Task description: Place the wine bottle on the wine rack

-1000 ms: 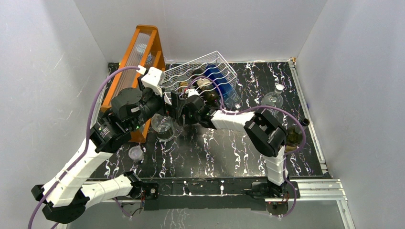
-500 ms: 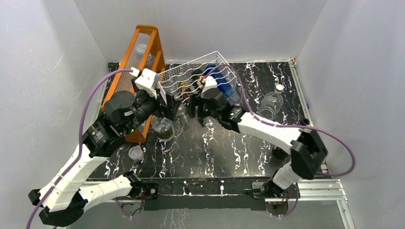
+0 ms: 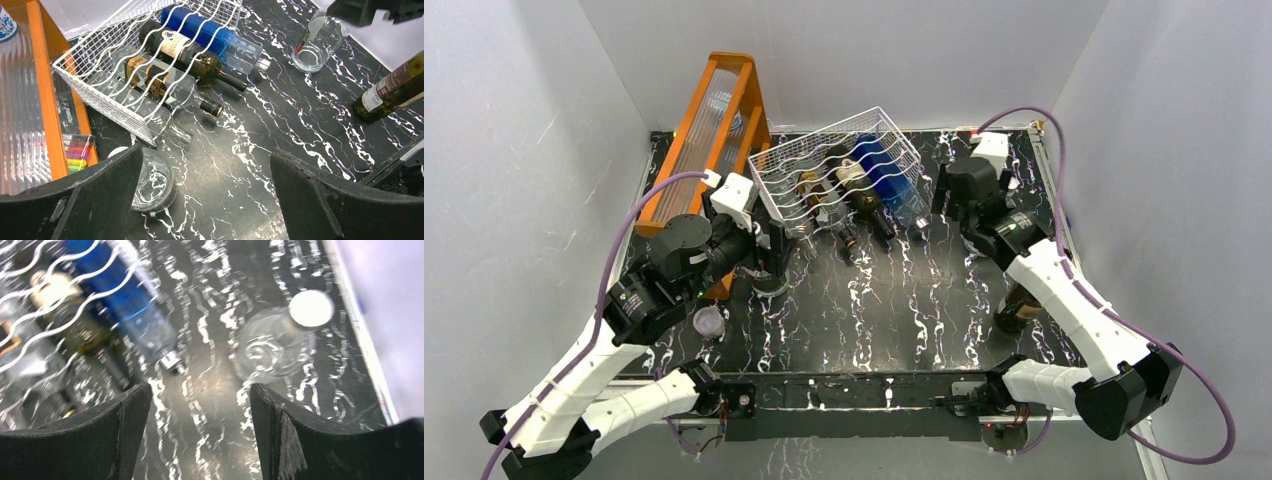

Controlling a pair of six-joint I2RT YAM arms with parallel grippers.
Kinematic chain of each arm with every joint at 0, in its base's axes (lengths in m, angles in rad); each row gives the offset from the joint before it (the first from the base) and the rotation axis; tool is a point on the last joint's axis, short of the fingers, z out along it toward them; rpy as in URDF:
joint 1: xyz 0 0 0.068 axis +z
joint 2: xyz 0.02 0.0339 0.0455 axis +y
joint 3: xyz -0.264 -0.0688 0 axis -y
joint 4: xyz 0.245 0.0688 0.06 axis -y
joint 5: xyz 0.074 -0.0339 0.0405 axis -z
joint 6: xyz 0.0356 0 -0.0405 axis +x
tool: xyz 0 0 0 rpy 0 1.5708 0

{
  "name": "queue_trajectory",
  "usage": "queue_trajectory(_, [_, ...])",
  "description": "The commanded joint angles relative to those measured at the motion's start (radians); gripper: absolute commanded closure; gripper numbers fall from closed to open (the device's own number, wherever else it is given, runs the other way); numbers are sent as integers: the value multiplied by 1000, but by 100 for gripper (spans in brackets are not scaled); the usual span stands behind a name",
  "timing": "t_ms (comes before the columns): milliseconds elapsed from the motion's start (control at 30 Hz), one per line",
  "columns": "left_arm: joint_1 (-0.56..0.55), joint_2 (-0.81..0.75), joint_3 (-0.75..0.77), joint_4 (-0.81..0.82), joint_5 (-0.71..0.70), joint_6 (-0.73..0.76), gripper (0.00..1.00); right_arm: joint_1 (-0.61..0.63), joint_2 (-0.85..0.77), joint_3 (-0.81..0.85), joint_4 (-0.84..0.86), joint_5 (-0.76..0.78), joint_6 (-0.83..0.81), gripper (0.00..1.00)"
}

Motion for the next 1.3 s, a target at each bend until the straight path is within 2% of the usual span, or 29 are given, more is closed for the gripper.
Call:
queue_trajectory(0, [6,-37,-34,30,39,-7,2,-134,18,79,-1,57,-37,17])
queue_trajectory(267, [6,-71,-115,90,90,-27,2,-308,109,99,49,-16,-36,18])
queue_trajectory(633, [6,-65,-164,125,133,-56,2,-411,252,136,62,-100,-83,21])
queue_trajectory(700, [6,-65,-167,126,134,-56,2,-410,258,129,61,-115,-96,26])
queue_trajectory(967, [6,-65,-174,129,138,-61,2,-410,225,97,68,-126,-129,67])
queue_trajectory(1133, [6,-68,-171,128,142,-63,2,-410,192,108,32,-186,-125,80])
queue_trajectory(1267, [7,-65,-171,130,154,-74,2,-409,153,138,-48,-313,-118,83])
